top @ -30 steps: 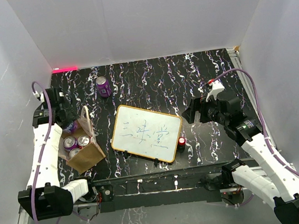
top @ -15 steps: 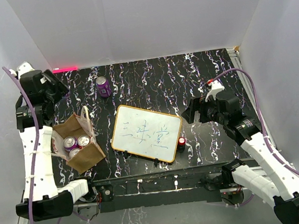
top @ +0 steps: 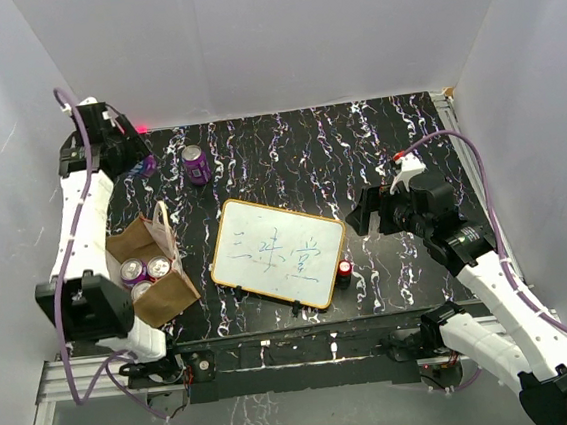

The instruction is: Take the beverage out of the canvas bag

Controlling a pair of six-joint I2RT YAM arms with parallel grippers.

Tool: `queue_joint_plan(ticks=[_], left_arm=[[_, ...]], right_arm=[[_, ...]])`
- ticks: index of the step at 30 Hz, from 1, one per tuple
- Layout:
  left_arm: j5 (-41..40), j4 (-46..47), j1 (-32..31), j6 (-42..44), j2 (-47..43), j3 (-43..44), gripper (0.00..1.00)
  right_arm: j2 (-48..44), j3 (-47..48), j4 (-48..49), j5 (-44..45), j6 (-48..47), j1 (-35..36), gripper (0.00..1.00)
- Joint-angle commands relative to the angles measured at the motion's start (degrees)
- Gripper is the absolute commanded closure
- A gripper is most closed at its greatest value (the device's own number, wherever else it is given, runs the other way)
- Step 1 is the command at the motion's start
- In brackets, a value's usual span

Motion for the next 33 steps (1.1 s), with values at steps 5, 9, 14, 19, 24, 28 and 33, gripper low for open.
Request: queue_joint_plan(ticks=[5,9,14,19,24,28,33], left_arm=[[5.36,3.0,0.35,4.36,11.24,5.26,1.0],[3.83,2.08,0.34,5.22,19.88,9.34,1.0],[5.62,-1.17,0.33,4.18,29.54,16.38,1.0],[5.74,1.04,0.14,3.39,32.7,17.23,1.0],[3.06,-1.7,-1.71,5.26,36.7,21.01,1.0],[0.23,-3.76,-3.49,6.67,38.94,23.93,0.97],[-0.09,-4.45,-3.86,6.51,39.98,24.5,0.83]], right_arm=[[-0.64,1.32,2.19,0.75,-0.78,0.24,0.02],[-0.37,1.22,2.55,0.42,-0.72,0.31,0.02],[-0.45,1.22,2.53,0.45,-0.77,0.3,0.02],[-0.3,1.05,2.81,0.61,-0.51,0.23,0.02],[-0.32,0.48,3.52,0.58,0.09,0.29,0.02],[-0.38,0.51,3.45,1.08,0.17,0.3,0.02],[-0.45,0.6,3.36,1.28,0.24,0.28,0.02]])
